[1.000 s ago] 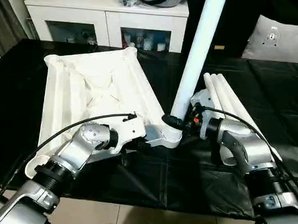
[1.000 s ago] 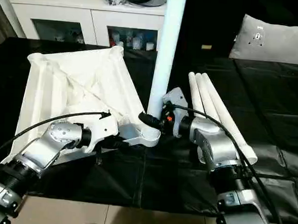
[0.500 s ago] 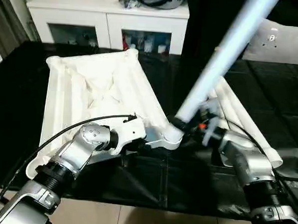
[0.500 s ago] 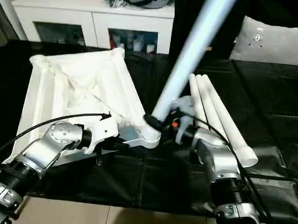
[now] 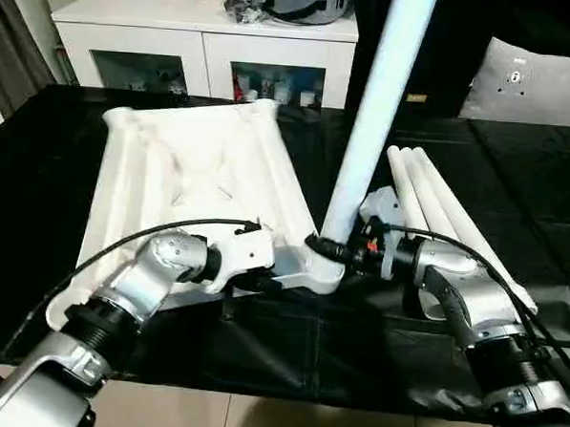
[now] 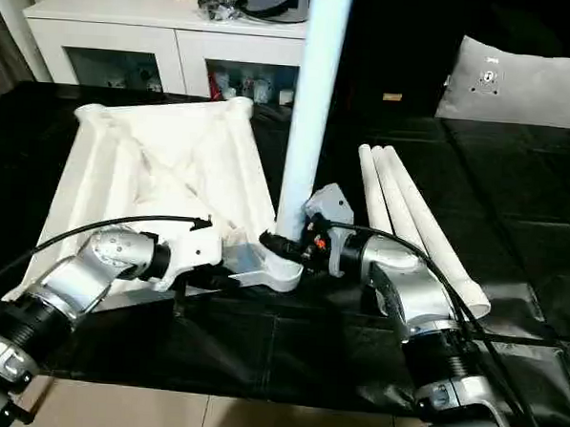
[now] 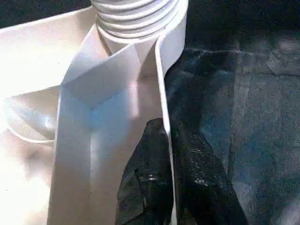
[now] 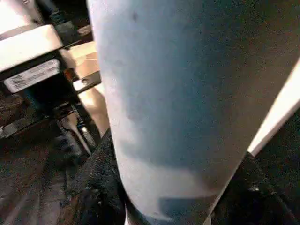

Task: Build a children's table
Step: Insert table leg to table base

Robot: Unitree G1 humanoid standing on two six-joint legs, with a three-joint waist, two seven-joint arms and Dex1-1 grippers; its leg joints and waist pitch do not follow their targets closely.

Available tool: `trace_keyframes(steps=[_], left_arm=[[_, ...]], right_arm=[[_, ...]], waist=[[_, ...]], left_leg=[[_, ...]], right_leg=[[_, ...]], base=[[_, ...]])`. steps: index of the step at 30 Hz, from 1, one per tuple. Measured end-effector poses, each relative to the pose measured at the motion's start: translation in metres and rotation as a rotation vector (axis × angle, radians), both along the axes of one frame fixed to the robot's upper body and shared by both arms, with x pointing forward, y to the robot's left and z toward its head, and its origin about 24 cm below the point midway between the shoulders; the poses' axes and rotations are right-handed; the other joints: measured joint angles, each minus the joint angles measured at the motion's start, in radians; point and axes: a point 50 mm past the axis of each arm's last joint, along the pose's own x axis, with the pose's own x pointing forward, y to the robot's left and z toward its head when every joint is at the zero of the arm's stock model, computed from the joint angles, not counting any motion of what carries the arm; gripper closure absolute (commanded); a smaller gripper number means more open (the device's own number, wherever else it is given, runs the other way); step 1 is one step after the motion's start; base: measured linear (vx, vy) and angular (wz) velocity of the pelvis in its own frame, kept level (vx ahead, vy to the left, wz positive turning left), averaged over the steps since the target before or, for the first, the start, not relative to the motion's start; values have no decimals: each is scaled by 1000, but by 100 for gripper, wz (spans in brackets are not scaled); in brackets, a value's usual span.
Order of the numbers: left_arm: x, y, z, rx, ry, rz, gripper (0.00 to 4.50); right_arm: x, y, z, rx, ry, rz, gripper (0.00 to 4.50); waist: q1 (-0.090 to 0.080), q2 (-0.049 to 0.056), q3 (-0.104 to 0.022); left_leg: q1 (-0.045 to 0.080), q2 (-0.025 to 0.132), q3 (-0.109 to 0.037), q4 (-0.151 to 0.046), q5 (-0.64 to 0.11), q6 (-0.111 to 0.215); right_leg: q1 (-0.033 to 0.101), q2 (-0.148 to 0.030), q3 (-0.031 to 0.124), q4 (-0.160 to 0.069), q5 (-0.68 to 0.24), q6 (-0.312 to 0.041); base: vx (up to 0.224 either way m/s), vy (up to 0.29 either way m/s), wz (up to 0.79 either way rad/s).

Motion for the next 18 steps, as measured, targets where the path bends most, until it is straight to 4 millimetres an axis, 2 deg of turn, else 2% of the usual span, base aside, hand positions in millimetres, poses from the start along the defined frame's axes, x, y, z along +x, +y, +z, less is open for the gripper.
trace_keyframes(steps=[6,11,18], left_arm=[[1,7,1,20,22,-26,450],[-4,13,0,8,41,0,450],[-21,21,-1,-35,78,142,450]], right_arm=[[-6,7,1,-16,-2,38,262],[-10,14,0,-3,5,23,262],[-16,27,1,39,36,-91,262]], waist=[[-2,1,-1],[-4,-2,-3],[-27,-6,-4]], left_leg=[[0,0,0,-4,-1,-1],[1,-1,1,-10,-2,-4],[5,-1,2,-19,-4,-7]], right_leg=[[0,0,0,0,-3,1],[0,0,0,0,-9,0],[-1,1,0,0,-15,-3]], base=[[0,0,0],[0,0,0],[0,0,0]])
